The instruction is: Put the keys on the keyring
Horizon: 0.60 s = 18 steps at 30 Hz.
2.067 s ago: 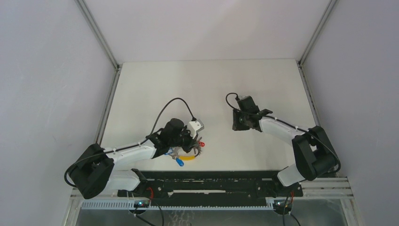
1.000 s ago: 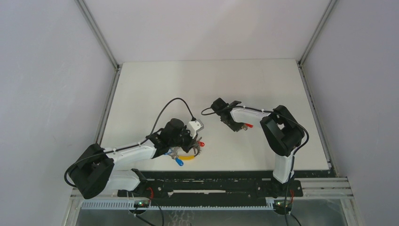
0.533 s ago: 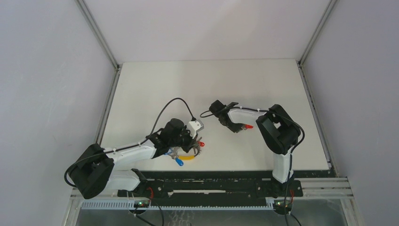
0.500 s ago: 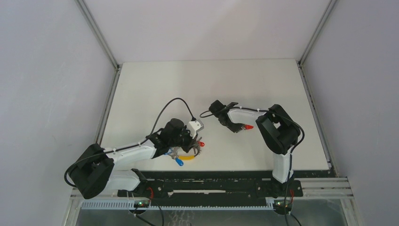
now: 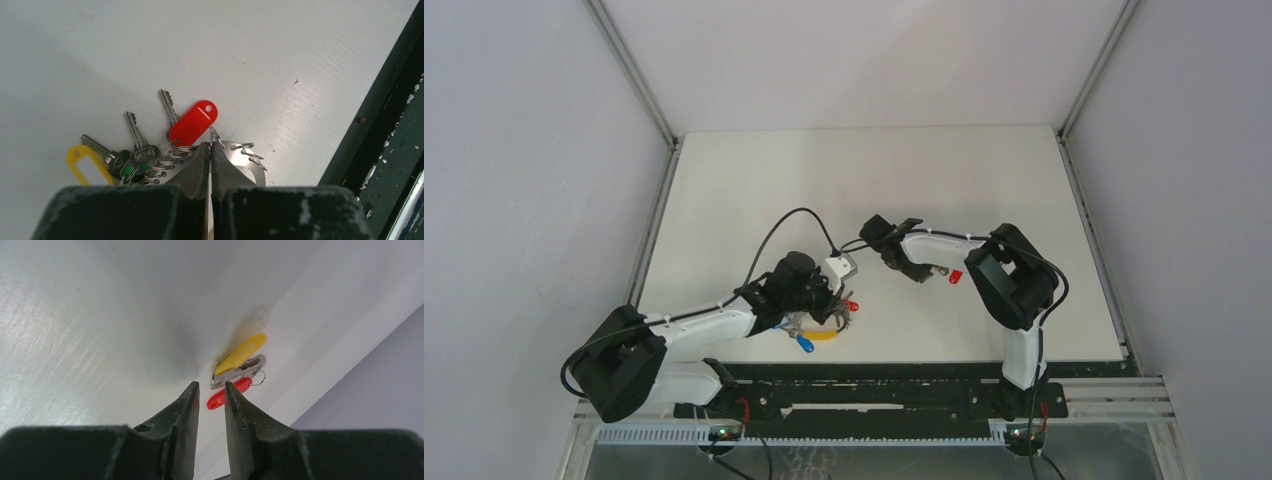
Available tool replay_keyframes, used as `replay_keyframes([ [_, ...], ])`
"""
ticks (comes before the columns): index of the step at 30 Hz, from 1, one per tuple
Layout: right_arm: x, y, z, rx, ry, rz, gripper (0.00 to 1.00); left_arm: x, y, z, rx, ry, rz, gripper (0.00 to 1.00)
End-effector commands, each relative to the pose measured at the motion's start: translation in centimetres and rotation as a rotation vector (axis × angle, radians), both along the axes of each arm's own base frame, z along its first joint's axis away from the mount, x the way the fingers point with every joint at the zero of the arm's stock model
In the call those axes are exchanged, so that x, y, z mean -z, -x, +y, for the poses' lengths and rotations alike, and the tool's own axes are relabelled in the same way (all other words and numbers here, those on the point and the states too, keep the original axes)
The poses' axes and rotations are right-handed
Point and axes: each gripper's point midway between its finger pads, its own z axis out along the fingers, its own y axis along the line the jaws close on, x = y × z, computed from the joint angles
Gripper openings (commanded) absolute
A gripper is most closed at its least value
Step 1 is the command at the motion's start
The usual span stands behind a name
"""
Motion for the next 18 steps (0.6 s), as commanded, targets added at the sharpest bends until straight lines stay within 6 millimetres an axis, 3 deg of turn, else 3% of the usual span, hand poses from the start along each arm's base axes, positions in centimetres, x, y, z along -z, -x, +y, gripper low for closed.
replay_keyframes([
  [1, -0.5, -1.0, 0.3, -0.020, 0.028, -0.027, 0.25, -3.4, -1.4, -1.8, 0.023, 0.065, -0.078, 0.00],
  [10, 0.9, -1.3, -0.2, -0.011, 0.053, -0.015, 0.20, -3.4, -1.4, -1.8, 0.023, 0.063, -0.077, 0.00],
  [18, -0.2, -1.7, 0.8, -0.013, -0.009, -0.056, 0.00, -3.4, -1.5, -1.7, 0.021, 0.064, -0.081, 0.00],
])
